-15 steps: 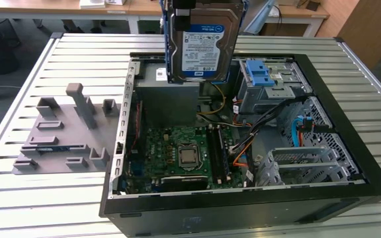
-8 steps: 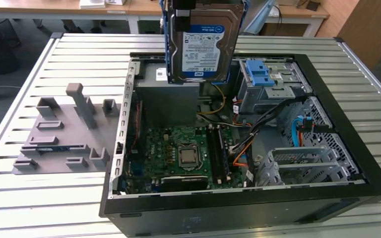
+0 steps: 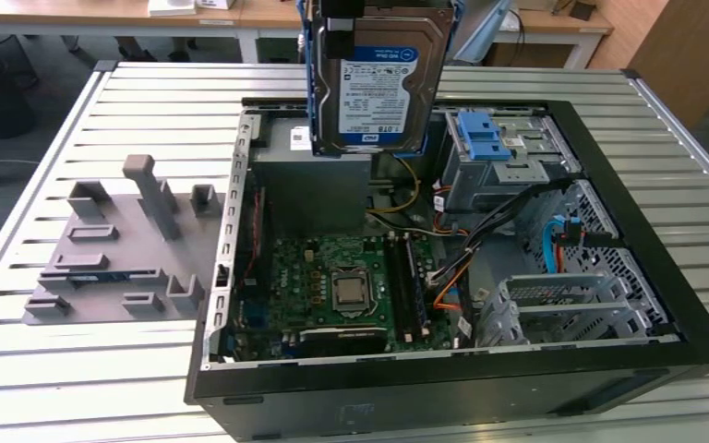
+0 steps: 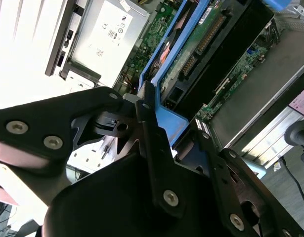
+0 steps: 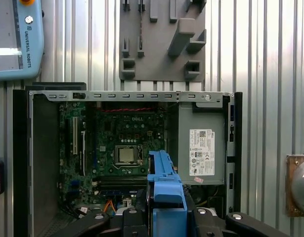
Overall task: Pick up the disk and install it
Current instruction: 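Insert the disk into the insertion slot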
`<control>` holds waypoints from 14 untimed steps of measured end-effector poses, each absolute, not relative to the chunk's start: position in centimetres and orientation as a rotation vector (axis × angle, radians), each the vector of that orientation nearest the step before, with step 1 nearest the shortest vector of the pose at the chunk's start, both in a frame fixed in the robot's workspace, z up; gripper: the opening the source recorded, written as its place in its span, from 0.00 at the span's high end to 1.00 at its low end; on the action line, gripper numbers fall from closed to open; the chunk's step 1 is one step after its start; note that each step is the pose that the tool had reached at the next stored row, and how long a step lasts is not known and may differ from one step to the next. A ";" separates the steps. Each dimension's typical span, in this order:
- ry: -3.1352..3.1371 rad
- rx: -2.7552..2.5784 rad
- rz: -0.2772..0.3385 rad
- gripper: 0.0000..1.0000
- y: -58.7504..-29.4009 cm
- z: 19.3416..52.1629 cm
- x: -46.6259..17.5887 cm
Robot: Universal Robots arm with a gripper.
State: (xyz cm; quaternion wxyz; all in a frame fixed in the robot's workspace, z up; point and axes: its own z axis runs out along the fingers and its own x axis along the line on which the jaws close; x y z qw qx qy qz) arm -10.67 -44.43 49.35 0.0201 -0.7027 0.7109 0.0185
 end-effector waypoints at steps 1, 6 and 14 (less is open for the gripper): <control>2.205 -2.180 0.058 0.64 -44.4 49.4 -10.7; 2.205 -2.180 0.058 0.64 -44.4 49.4 -10.7; 2.205 -2.180 0.058 0.64 -44.9 49.3 -10.7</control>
